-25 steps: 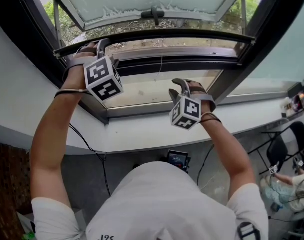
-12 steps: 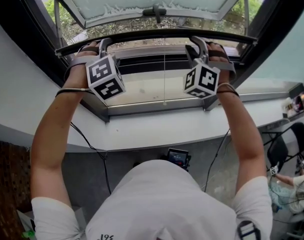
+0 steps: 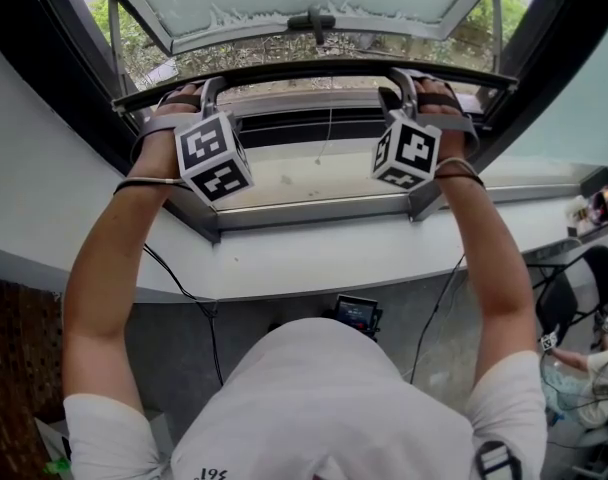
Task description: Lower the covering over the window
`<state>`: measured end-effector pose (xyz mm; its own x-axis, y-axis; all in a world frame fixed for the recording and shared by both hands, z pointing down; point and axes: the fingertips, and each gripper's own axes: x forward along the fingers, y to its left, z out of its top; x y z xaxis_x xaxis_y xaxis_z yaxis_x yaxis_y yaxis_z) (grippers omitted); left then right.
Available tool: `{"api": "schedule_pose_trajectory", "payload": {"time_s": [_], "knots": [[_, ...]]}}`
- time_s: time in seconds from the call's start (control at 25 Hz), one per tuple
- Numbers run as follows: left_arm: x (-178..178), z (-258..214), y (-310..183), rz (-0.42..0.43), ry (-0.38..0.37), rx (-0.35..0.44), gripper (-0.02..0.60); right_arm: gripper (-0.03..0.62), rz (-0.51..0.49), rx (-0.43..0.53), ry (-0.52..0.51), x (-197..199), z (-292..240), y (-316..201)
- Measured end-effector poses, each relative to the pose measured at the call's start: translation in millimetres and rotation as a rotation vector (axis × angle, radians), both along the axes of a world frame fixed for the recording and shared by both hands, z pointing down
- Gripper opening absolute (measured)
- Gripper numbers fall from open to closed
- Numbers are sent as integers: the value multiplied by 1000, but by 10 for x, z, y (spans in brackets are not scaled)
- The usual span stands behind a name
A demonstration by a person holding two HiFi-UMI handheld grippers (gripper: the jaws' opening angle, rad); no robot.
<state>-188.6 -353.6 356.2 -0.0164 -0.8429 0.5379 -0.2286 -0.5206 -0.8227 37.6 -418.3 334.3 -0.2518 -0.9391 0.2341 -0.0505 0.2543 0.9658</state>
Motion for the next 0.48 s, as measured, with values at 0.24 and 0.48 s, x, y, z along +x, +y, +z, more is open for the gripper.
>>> {"api": "schedule_pose_trajectory", "payload": {"time_s": [0.24,0.48], "knots": [[21,95,20,-2,52,-35,256,137,4,-42,-27,4,137,-8],[8,248,31,-3,63,-85,257,137,26,-147,-12,-12,307,6]]}}
